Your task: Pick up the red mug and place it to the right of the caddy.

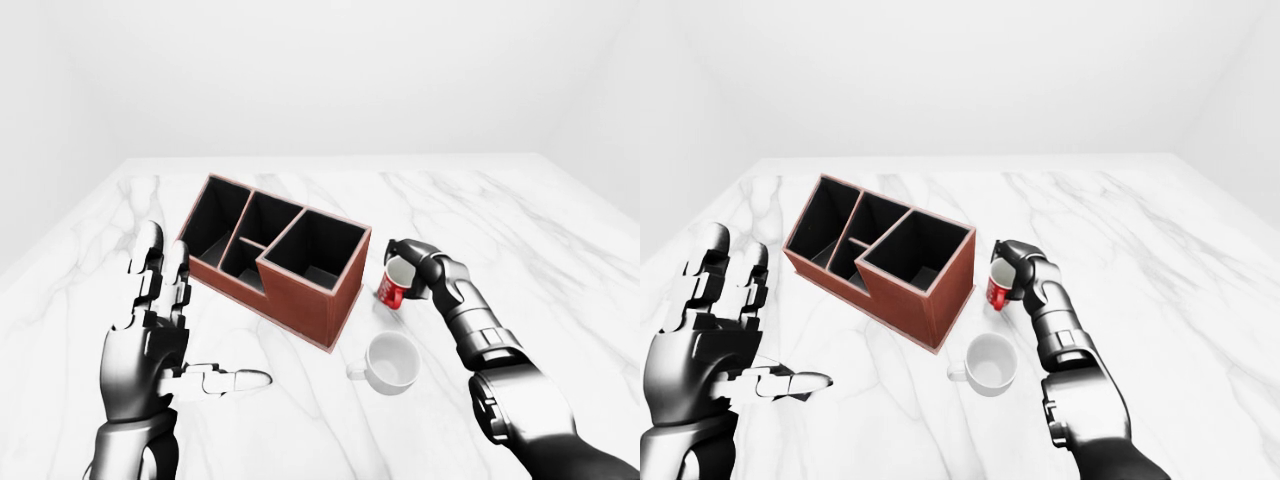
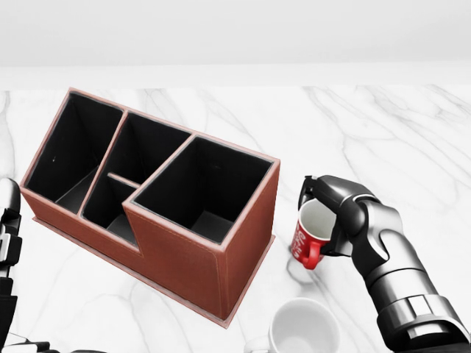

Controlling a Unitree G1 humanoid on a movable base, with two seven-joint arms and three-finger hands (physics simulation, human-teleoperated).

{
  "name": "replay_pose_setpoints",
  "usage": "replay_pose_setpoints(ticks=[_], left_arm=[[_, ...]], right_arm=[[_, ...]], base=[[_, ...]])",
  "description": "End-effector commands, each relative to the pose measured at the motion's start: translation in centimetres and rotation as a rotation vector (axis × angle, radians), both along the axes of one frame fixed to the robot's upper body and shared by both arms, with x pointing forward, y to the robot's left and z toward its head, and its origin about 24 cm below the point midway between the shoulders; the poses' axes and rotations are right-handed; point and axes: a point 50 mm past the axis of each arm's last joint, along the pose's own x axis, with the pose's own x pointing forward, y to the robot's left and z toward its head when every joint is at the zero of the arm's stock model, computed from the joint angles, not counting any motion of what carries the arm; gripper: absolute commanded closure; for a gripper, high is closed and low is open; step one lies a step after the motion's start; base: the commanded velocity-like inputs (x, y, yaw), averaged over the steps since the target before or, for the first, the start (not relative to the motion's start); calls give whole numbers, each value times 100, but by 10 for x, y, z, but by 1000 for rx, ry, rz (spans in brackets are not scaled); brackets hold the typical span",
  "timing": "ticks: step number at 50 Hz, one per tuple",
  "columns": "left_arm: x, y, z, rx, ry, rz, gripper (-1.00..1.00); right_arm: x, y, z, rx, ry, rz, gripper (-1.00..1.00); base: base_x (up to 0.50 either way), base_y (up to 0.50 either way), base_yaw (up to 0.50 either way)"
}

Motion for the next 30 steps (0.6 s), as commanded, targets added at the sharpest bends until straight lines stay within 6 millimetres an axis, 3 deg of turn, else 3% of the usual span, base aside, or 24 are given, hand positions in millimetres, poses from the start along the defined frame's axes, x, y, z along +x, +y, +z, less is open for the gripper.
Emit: replay_pose_setpoints(ticks=[1,30], left_arm=[[-1,-1,1,1,-4,-4,-100],[-2,-1,1,-2,-3,-8,-100]], right_arm=[[4,-6,-1,31,-35,-57,100],[-4,3,-27,3,-52,-86,100]], base=[[0,0,0],[0,0,0]])
